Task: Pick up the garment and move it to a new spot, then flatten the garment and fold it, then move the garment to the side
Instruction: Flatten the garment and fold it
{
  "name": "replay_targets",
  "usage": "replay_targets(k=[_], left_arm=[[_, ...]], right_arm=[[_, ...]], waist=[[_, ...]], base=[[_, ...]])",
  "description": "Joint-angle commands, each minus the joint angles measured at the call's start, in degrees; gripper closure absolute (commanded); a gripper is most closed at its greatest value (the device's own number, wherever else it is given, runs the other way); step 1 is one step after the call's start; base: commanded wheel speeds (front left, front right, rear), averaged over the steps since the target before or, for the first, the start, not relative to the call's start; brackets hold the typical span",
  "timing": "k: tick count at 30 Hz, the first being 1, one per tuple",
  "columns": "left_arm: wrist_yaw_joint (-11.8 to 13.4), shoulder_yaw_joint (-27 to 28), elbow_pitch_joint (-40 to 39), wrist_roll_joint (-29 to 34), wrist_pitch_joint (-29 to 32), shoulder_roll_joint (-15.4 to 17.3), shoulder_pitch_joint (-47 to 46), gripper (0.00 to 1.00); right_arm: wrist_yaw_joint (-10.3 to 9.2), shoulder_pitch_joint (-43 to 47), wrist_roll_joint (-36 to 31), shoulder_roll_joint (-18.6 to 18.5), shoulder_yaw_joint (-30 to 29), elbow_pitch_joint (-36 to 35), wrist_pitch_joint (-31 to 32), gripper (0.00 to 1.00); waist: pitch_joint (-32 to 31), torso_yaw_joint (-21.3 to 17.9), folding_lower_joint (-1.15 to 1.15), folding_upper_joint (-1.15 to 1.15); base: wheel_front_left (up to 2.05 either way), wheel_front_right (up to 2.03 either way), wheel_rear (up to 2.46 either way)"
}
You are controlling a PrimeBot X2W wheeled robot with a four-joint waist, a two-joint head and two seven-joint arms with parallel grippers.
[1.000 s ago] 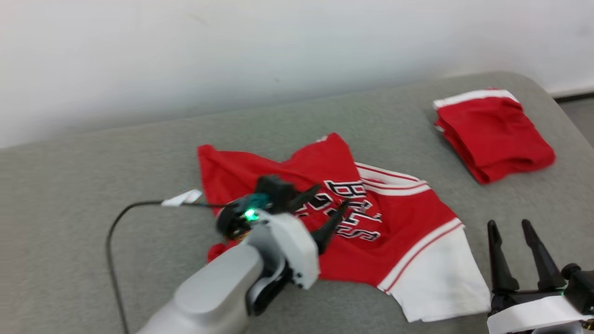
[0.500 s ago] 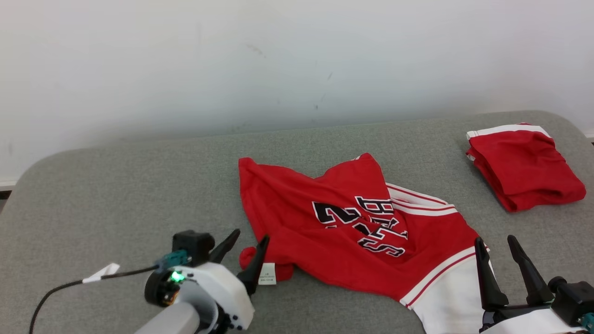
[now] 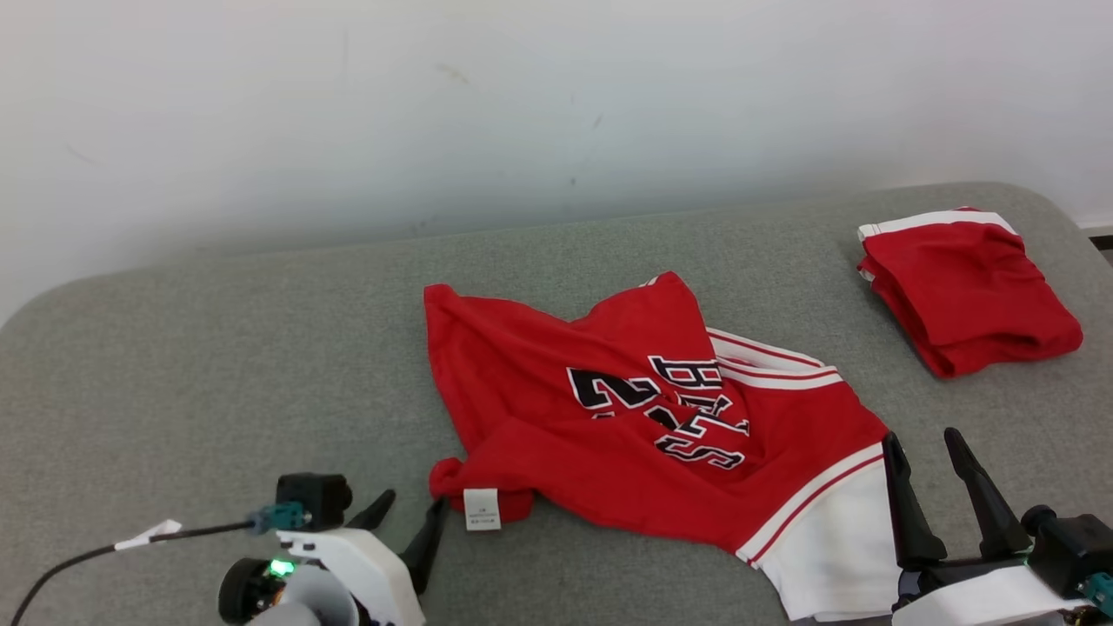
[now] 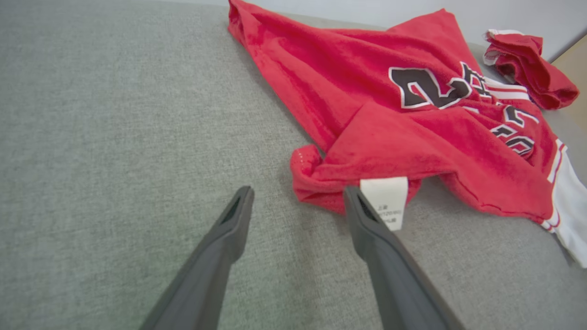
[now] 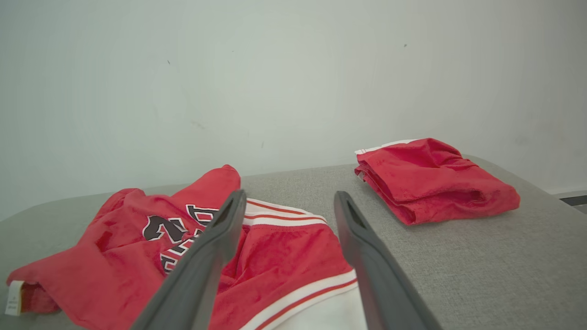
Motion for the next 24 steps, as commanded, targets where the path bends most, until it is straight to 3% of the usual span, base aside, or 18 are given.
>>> replay_targets(k=[1, 7, 13, 14, 15, 17, 24], left_arm=[[-0.8, -0.1, 1.4, -0.2, 0.6, -0.1, -1.4, 0.0], [-4.7, -1.3, 7.5, -0.7, 3.8, -1.2, -4.6, 0.0], [-6.8, -1.7, 10.5, -0.4, 2.8, -2.4, -6.4, 0.0], [-7.1, -1.7, 10.9, -0.3, 2.6, -2.5, -6.6, 0.22], [-7.4, -1.7, 11.2, -0.3, 2.4, -2.6, -6.8, 0.52], [-8.0, -2.0, 11.7, -0.1, 2.1, -3.0, -7.3, 1.0], [-7.9, -2.7, 10.4, 2.0, -0.4, -2.9, -8.6, 1.0]], right_arm=[[-0.12, -0.7, 0.2, -0.5, 0.2, 0.3, -0.2, 0.0], [-0.12, -1.5, 0.2, -0.2, 0.5, 0.6, -0.1, 0.0], [-0.12, -1.4, 0.3, 0.0, -0.2, 0.5, -0.1, 0.0], [-0.12, -1.4, 0.2, 0.0, -0.3, 0.5, -0.2, 0.0], [-0.12, -1.3, 0.2, 0.1, -0.4, 0.6, -0.2, 0.0], [-0.12, -1.1, 0.0, 0.2, -0.7, 0.6, -0.2, 0.0], [-0.12, 0.0, -0.3, 0.4, -1.4, 0.4, -0.2, 0.0]], waist=[[0.5, -0.7, 0.0, 0.0], [1.7, -2.6, 0.0, 0.0], [2.2, -3.3, 0.0, 0.0], [2.2, -3.4, 0.0, 0.0], [2.2, -3.3, 0.0, 0.0], [2.1, -3.0, 0.0, 0.0], [0.7, 0.4, 0.0, 0.0]], base=[[0.0, 0.0, 0.0], [0.0, 0.0, 0.0], [0.0, 0.0, 0.0], [0.0, 0.0, 0.0], [0.0, 0.0, 0.0], [0.0, 0.0, 0.0], [0.0, 0.0, 0.0]])
